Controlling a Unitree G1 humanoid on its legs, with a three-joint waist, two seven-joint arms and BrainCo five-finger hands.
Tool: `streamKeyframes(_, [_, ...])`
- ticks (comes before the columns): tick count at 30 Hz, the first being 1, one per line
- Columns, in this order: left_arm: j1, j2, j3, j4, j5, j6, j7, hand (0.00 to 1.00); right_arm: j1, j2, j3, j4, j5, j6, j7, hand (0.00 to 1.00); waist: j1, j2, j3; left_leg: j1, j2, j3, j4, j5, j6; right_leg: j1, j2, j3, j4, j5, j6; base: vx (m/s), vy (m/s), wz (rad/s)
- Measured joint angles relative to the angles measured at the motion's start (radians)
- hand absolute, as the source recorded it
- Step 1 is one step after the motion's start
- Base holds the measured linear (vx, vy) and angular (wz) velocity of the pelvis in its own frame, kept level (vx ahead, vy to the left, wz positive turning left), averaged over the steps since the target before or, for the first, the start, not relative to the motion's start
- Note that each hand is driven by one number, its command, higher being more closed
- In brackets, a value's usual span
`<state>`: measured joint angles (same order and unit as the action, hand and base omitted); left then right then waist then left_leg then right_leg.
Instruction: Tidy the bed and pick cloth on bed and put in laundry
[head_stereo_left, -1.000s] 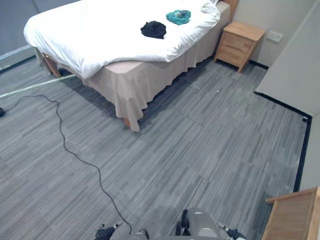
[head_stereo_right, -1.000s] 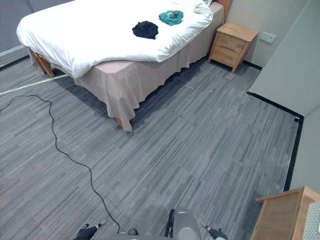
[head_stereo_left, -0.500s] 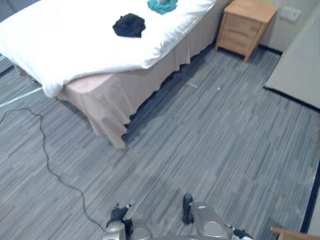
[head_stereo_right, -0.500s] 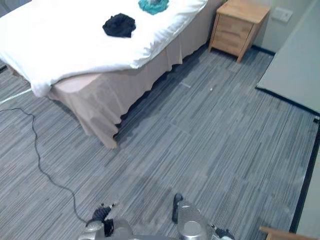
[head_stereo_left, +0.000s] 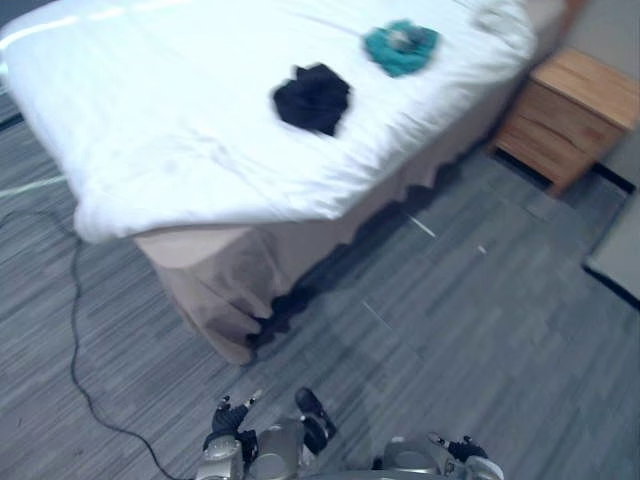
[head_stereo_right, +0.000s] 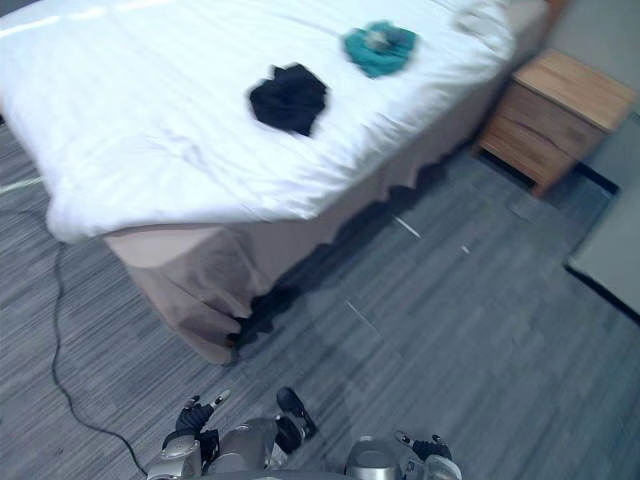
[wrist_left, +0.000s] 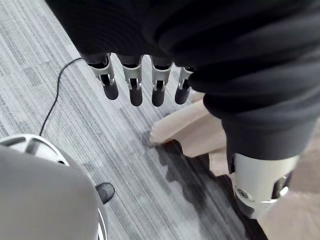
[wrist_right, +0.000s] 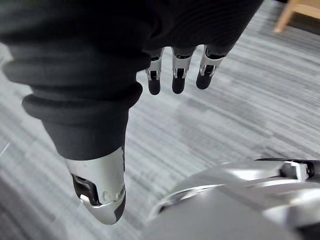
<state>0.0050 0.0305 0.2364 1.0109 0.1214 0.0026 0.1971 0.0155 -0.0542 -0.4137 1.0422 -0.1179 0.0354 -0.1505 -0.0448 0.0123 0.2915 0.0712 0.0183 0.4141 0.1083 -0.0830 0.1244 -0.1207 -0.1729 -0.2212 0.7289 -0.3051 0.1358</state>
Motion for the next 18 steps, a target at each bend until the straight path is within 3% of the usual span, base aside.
streamKeyframes(1, [0.001,0.003,-0.007,0.0,0.0,0.001,0.0,0.0,0.0,0.0,0.0,-0.008,0.0,-0.005,0.0,0.0,-0.001,0.004,-0.001,0.012,0.001,-0.03,-0.009,0.0,-0.024,-0.012,0.004,0.038,-0.095,0.004,0.003,0.48,-0.238,1.84])
streamKeyframes(2, [0.003,0.008,-0.013,0.001,0.001,0.001,-0.001,0.0,0.0,0.0,0.0,-0.008,0.003,-0.008,0.0,0.0,-0.001,0.004,-0.005,0.033,-0.001,-0.076,-0.034,-0.01,-0.059,-0.038,0.011,0.128,-0.285,0.038,0.026,0.44,-0.285,1.89])
streamKeyframes(3, [0.004,0.019,-0.016,0.002,0.004,0.002,-0.001,0.0,0.001,0.01,-0.003,-0.004,0.012,-0.007,0.0,0.0,0.001,-0.027,-0.014,0.056,-0.01,-0.108,-0.068,-0.021,-0.086,-0.043,0.0,0.212,-0.47,0.13,0.054,0.41,-0.326,1.76])
streamKeyframes(4, [0.013,0.025,-0.013,0.001,0.002,0.004,0.0,0.0,0.001,0.019,-0.003,0.003,0.017,-0.005,0.0,0.0,0.008,-0.035,-0.013,0.067,-0.018,-0.124,-0.075,-0.021,-0.104,-0.045,-0.011,0.239,-0.538,0.193,0.065,0.43,-0.413,1.59])
streamKeyframes(5, [0.02,0.041,0.004,-0.005,0.003,0.004,0.001,0.0,0.009,0.04,-0.014,0.022,0.037,-0.004,0.001,0.0,0.01,-0.087,-0.039,0.087,-0.039,-0.168,-0.075,-0.035,-0.135,-0.05,-0.026,0.284,-0.583,0.361,0.043,0.47,-0.511,1.1])
streamKeyframes(6, [0.02,0.033,0.035,0.01,0.007,0.008,0.001,0.0,0.005,0.041,-0.026,0.038,0.049,-0.002,0.006,0.0,0.023,-0.076,-0.046,0.119,-0.027,-0.196,-0.073,-0.05,-0.165,-0.046,-0.015,0.268,-0.538,0.391,0.001,0.53,-0.551,1.0])
streamKeyframes(7, [0.029,-0.011,0.051,0.01,0.01,0.01,-0.003,0.0,0.016,0.008,-0.051,0.031,0.07,-0.01,0.004,0.0,0.018,-0.025,-0.076,0.097,0.028,-0.178,-0.07,-0.044,-0.195,-0.037,0.025,0.235,-0.576,0.414,-0.02,0.41,-0.397,0.5])
streamKeyframes(8, [0.035,-0.028,0.054,0.01,0.01,0.01,-0.002,0.0,0.017,0.0,-0.065,0.03,0.078,-0.01,0.002,0.0,0.014,-0.007,-0.088,0.092,0.049,-0.162,-0.071,-0.051,-0.205,-0.015,0.036,0.223,-0.616,0.401,-0.026,0.34,-0.286,0.28])
streamKeyframes(9, [0.032,-0.063,0.08,0.011,0.01,0.009,-0.006,0.0,0.009,-0.006,-0.091,0.03,0.089,-0.007,0.002,0.0,0.013,0.03,-0.089,0.094,0.087,-0.156,-0.076,-0.058,-0.225,0.016,0.074,0.202,-0.671,0.411,-0.048,0.29,-0.255,0.17])
streamKeyframes(13, [0.033,-0.08,0.13,0.003,0.008,0.01,-0.022,0.0,0.025,0.026,-0.128,0.029,0.106,0.005,0.002,0.0,0.011,0.033,-0.095,0.121,0.162,-0.127,-0.084,-0.033,-0.264,0.071,0.149,0.17,-0.721,0.405,-0.093,0.16,-0.2,0.06])
streamKeyframes(18, [0.045,-0.062,0.179,-0.137,-0.031,0.01,0.002,0.0,0.077,0.035,-0.133,-0.007,0.107,0.01,-0.001,0.0,0.036,0.031,-0.102,0.135,0.177,-0.109,-0.093,-0.03,-0.269,0.119,0.165,0.16,-0.796,0.432,-0.11,0.01,-0.036,0.04])
